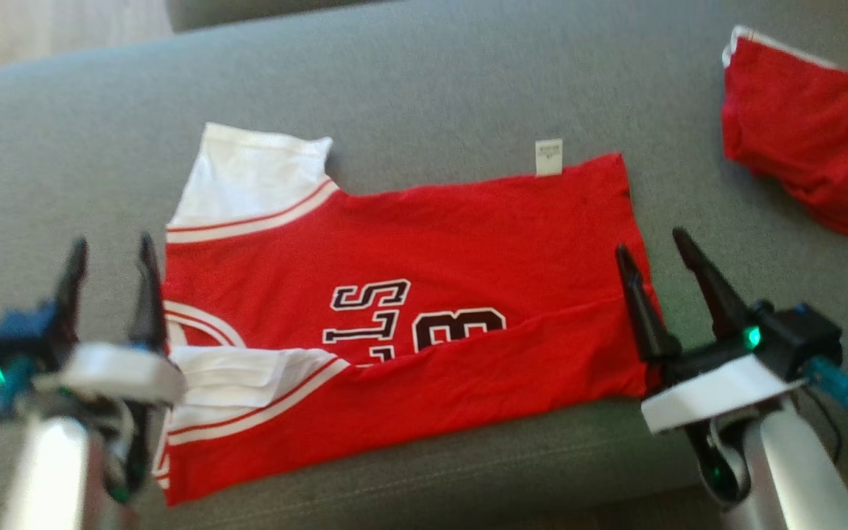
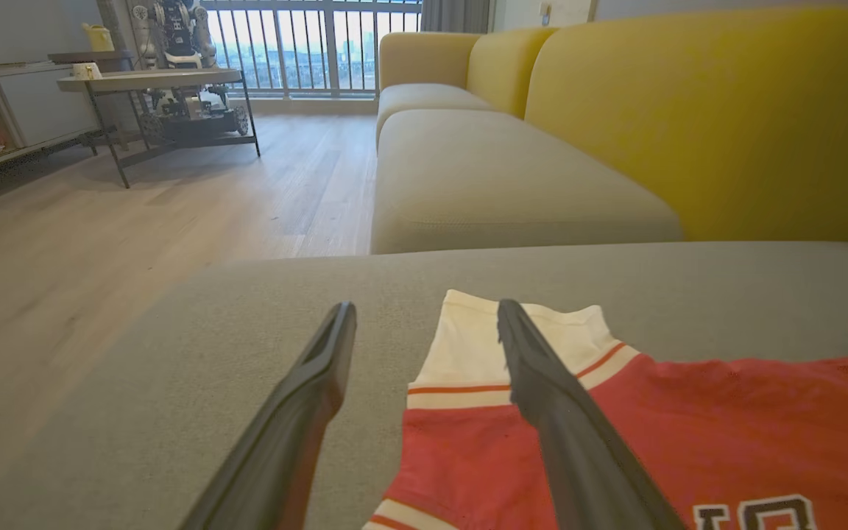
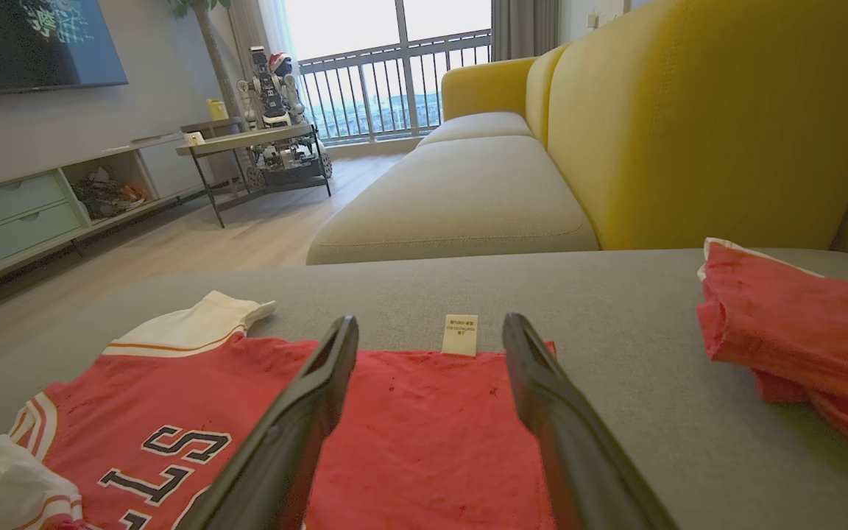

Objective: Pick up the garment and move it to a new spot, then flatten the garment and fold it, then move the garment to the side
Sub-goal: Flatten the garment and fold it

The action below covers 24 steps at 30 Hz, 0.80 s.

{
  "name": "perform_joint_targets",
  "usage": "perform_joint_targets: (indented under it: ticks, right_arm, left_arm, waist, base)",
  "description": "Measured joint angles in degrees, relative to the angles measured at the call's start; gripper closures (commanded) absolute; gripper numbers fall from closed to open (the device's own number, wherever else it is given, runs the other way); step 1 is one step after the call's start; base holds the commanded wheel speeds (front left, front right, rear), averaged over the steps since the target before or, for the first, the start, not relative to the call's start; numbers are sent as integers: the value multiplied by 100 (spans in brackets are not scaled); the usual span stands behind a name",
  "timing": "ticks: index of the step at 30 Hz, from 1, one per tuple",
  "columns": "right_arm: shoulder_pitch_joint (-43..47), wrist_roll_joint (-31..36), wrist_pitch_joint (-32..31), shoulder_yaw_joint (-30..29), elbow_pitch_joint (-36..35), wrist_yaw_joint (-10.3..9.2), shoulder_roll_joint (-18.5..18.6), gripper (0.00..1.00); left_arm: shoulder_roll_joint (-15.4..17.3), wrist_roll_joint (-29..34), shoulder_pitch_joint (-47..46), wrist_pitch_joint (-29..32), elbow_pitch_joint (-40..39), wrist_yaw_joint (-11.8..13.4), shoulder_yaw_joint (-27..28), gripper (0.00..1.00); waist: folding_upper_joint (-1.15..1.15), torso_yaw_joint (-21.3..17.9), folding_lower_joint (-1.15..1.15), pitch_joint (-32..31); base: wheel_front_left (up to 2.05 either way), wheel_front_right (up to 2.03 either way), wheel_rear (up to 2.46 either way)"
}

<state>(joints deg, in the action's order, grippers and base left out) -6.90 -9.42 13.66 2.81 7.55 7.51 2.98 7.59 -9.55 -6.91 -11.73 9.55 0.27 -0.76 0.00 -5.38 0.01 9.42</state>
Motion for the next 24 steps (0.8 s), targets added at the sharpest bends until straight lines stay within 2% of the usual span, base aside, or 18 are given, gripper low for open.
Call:
perform_joint_targets:
  ticks: [1, 2, 3, 8, 12, 18, 24]
  right_arm:
    - [-76, -10, 2, 9, -23, 0, -1, 0]
    - [-225, -93, 5, -34, -85, 0, -3, 0]
    - [-225, -93, 5, -34, -85, 0, -3, 0]
    - [-492, -272, 42, -46, -196, 0, -1, 0]
    - [-681, -282, 55, 90, -285, 0, -1, 0]
    - [-1080, -438, 74, 242, -482, 0, -1, 0]
    - [-1152, -561, 80, 231, -441, 0, -1, 0]
  left_arm:
    - [138, 27, -194, 146, 63, -26, 1, 0]
    - [421, 100, -559, 419, 137, -149, 1, 0]
    - [421, 100, -559, 419, 137, -149, 1, 0]
    - [1016, 99, -1561, 1203, 427, -556, -71, 0]
    - [1430, -96, -2271, 1903, 794, -730, -345, 0]
    - [1919, -745, -3125, 3075, 1381, -780, -973, 0]
    - [2278, -921, -3780, 3439, 1907, -782, -1413, 0]
  waist:
    - [0, -44, 0, 89]
    - [0, -131, 0, 262]
    - [0, -131, 0, 262]
    - [0, -330, 1, 709]
    - [0, -478, 1, 1018]
    - [0, -719, 0, 1472]
    - [0, -929, 0, 1822]
  base:
    - [0, 0, 0]
    - [0, 0, 0]
    - [0, 0, 0]
    - [0, 0, 0]
    - [0, 0, 0]
    - [0, 0, 0]
    - [0, 0, 0]
